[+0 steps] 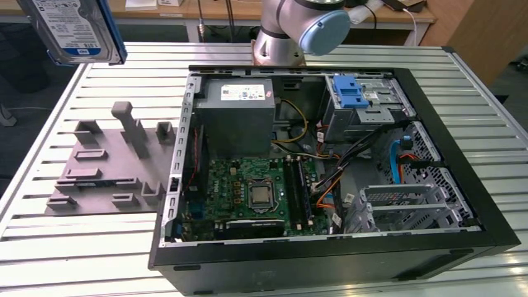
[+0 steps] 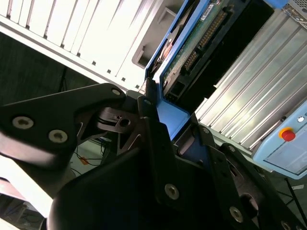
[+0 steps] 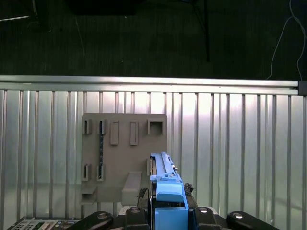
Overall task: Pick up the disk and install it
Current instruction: 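Pick up the disk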
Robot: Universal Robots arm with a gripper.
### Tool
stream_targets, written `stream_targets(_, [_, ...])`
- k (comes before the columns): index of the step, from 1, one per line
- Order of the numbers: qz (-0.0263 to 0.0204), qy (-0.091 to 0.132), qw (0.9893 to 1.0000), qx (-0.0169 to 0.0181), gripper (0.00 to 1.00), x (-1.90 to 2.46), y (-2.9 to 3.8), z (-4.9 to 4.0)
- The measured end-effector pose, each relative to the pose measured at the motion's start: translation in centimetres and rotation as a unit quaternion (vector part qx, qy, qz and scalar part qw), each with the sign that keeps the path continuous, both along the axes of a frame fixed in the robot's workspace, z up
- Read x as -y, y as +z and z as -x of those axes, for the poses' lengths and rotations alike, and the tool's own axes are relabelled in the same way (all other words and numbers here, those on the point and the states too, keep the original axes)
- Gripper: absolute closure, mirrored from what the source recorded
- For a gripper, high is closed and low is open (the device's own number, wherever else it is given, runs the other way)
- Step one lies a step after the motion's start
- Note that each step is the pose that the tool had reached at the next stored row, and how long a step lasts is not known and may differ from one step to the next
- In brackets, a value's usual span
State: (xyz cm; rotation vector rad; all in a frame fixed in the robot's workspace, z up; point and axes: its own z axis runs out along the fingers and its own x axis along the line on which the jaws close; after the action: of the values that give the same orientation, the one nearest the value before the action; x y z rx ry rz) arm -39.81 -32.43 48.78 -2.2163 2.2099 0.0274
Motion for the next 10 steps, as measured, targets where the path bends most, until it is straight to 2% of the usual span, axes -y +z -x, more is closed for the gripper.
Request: stream_targets(10, [0.0000, 0.000, 1.0000, 0.0000, 0.64, 0.00, 0.00, -0.66])
